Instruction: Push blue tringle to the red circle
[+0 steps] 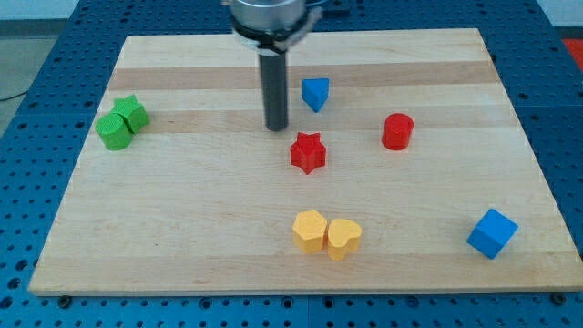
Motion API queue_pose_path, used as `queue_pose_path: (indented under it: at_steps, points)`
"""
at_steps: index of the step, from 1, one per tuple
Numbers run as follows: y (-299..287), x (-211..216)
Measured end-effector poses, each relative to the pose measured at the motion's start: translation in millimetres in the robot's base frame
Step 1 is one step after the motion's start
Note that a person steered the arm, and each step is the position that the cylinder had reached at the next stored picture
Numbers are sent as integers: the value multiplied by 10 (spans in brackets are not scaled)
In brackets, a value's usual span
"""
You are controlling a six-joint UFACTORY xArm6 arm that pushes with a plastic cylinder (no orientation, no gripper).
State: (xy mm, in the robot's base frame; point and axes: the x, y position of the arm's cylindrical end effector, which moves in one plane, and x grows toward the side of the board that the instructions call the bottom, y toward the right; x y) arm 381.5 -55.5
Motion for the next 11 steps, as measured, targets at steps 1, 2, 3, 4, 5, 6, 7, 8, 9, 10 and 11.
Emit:
queue_pose_path:
  at_steps: [1, 2, 3, 4, 5, 6, 7, 8, 9, 10, 11]
  points:
    - [-131, -464]
    - [-14, -773]
    - [240, -801]
    - [426, -694]
    - [569, -540]
    - [606, -438]
    - [609, -445]
    - [737, -416]
    - [858, -326]
    - [873, -150]
    - [932, 28]
